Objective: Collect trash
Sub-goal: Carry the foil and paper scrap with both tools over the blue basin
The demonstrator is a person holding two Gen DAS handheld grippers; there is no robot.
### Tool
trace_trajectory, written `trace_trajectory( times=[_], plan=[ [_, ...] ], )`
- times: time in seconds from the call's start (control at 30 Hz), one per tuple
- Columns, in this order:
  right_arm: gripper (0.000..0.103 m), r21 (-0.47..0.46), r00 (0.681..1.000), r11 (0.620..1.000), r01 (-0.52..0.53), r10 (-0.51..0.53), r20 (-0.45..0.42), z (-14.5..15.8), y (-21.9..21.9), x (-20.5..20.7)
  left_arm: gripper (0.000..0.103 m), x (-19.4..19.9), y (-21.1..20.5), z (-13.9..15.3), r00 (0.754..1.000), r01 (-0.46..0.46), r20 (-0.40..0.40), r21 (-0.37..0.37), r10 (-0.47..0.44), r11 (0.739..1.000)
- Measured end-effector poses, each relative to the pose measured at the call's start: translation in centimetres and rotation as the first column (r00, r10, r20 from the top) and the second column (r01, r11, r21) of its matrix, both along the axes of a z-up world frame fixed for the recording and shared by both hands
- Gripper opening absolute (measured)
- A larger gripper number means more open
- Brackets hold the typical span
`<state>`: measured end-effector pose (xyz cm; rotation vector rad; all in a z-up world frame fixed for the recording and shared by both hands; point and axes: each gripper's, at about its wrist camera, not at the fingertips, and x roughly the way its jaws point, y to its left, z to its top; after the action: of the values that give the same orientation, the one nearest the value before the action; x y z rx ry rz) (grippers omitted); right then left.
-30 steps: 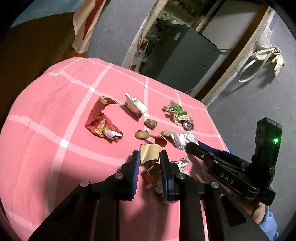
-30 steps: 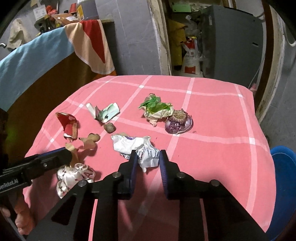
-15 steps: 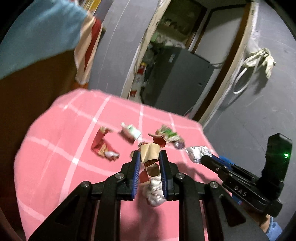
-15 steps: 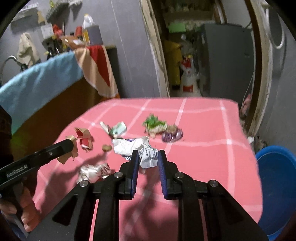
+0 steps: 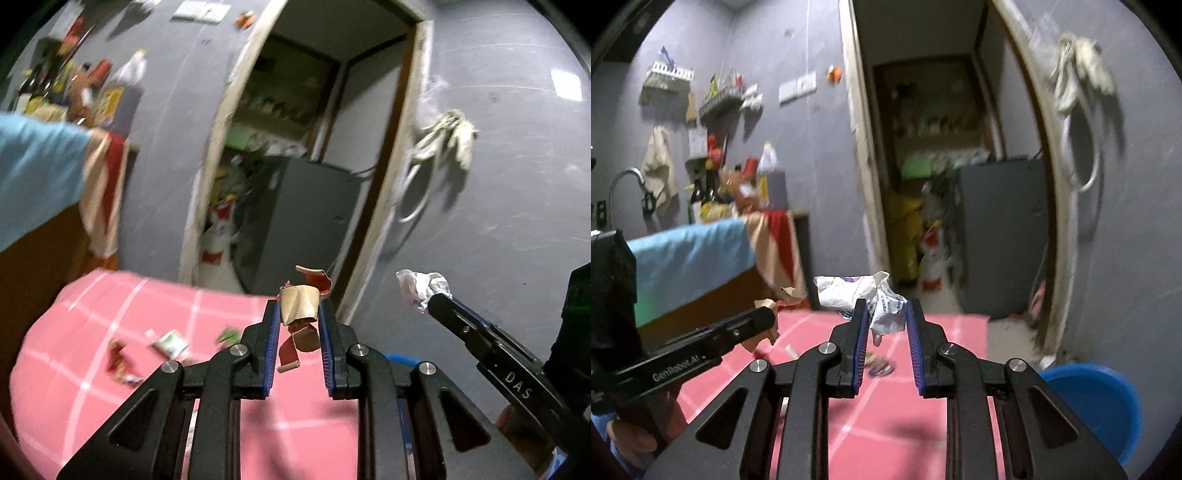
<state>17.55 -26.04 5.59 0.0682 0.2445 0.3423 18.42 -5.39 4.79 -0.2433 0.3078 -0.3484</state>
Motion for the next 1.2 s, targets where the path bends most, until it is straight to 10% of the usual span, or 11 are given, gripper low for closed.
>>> trace_trajectory(
  times=[0.63, 1.2],
  plan=[
    [0.019, -0.007, 0.955, 0.957, 0.289, -0.288, 0.072, 0.7, -11.2, -4.3, 0.018, -0.1, -13.6, 1.2, 0.976, 0.179, 0.119, 0.042, -0.183, 0.983],
    [0.021, 0.048, 0.891, 0.908, 0.416, -0.397, -0.222, -7.1, -18.1, -1.5, 0.018, 6.9, -20.1, -5.8, 0.943, 0.275, -0.223, 0.1, -0.248, 0.956]
  ],
)
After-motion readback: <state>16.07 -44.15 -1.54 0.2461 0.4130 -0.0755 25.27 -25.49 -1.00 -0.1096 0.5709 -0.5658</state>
